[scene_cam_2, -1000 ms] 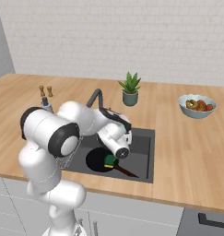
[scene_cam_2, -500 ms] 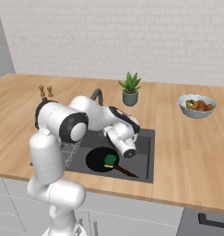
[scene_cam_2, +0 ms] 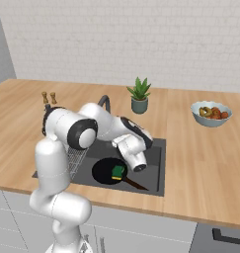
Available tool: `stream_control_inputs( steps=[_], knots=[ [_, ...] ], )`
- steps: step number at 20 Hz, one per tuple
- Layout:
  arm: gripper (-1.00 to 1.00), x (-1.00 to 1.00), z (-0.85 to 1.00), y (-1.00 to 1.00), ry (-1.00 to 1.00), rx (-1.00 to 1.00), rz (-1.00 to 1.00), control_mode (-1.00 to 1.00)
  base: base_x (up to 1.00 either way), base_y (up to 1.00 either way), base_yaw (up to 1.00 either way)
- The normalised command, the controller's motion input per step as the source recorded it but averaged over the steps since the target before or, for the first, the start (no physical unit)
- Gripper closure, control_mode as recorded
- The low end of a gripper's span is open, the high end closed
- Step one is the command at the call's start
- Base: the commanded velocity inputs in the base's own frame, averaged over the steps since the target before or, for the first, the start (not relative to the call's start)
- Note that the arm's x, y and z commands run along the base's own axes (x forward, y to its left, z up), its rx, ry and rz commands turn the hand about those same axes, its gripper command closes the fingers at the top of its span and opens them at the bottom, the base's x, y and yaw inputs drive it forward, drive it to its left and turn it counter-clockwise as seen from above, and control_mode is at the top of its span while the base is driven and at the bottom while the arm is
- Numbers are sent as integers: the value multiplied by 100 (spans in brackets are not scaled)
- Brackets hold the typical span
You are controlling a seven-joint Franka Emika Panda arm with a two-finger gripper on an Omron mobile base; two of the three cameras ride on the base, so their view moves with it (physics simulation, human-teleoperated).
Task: Pick the pan and sponge and place them into the sink. Then turn on the water.
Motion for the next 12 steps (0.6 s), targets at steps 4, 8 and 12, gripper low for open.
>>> stream_control_inputs(
  steps=[4, 8, 12],
  knots=[
    [-100, 0, 48, 20, -13, 0, 0, -100, 0, 0, 0],
    [-100, 6, 46, 15, -1, 0, 0, -100, 0, 0, 0],
    [-100, 0, 14, 25, 2, 0, 0, -100, 0, 0, 0]
  ],
)
